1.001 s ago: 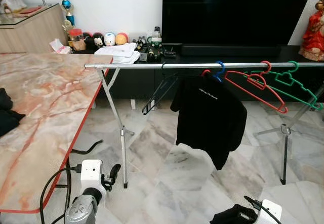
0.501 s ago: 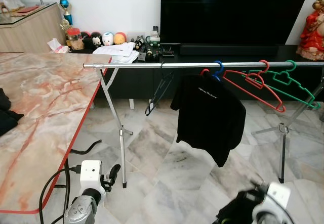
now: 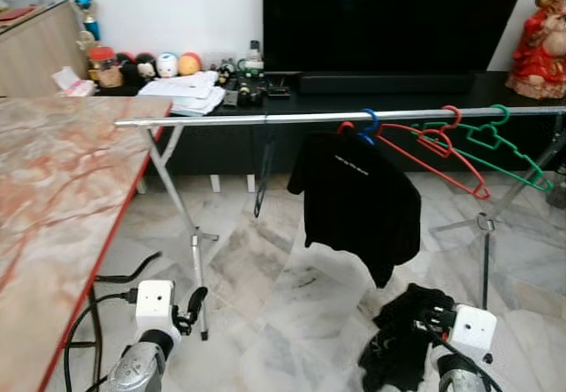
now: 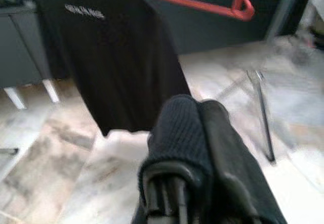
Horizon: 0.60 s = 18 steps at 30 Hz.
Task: Hang hanger
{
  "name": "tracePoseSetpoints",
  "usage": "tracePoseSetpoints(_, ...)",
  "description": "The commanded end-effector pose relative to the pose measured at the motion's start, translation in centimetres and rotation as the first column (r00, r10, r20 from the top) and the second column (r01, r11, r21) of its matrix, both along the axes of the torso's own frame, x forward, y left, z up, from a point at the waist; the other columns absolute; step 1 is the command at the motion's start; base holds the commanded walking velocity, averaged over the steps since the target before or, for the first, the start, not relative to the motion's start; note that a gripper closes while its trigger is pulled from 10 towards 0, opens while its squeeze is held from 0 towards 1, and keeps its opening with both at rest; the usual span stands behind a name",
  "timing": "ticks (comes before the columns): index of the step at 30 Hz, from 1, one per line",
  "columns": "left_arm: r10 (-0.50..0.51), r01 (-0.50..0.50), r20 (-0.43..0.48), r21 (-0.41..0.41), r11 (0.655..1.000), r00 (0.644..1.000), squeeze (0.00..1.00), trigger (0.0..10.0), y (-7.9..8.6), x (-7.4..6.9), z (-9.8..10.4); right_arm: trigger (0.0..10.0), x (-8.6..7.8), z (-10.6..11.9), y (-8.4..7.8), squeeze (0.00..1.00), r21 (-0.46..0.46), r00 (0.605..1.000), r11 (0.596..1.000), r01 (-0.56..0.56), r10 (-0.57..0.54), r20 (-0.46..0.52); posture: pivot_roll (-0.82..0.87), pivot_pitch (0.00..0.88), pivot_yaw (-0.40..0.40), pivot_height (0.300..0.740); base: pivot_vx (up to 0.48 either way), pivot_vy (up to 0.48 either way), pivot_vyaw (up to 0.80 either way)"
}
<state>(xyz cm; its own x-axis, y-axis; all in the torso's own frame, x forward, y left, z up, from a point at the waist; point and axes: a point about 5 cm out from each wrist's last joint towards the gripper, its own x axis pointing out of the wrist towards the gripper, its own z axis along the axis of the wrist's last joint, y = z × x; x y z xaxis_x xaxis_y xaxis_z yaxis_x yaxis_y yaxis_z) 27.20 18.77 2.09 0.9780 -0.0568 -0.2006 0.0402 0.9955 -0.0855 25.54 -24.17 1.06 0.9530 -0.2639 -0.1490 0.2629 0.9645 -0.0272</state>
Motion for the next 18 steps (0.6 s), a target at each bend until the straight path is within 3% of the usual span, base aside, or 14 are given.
tracePoseSetpoints(1, 0.016, -0.016, 0.005, 0.014, 1.0, 1.0, 0.0, 10.0, 0.8, 0.0, 0.2, 10.0, 1.4, 1.3, 0.9, 0.0, -0.002, 0.998, 1.0, -0.029, 0.029, 0.064, 0.07, 0.0, 0.023, 0.74, 0.292, 0.0, 0.0)
tracePoseSetpoints(12, 0.011, -0.011, 0.007, 0.012, 1.0, 1.0, 0.0, 10.0, 0.8, 0.0, 0.3, 10.0, 1.1, 0.3, 1.2, 0.0, 0.045, 1.0, 0.999, -0.009, 0.009, -0.004, 0.08, 0.0, 0.019, 0.74, 0.294, 0.0, 0.0)
tracePoseSetpoints(18, 0.006, -0.006, 0.004, 0.014, 1.0, 1.0, 0.0, 10.0, 0.8, 0.1, 0.3, 10.0, 0.7, -0.1, 1.0, 0.0, 0.067, 1.0, 0.998, 0.009, -0.007, -0.021, 0.07, 0.0, 0.02, 0.74, 0.295, 0.0, -0.8)
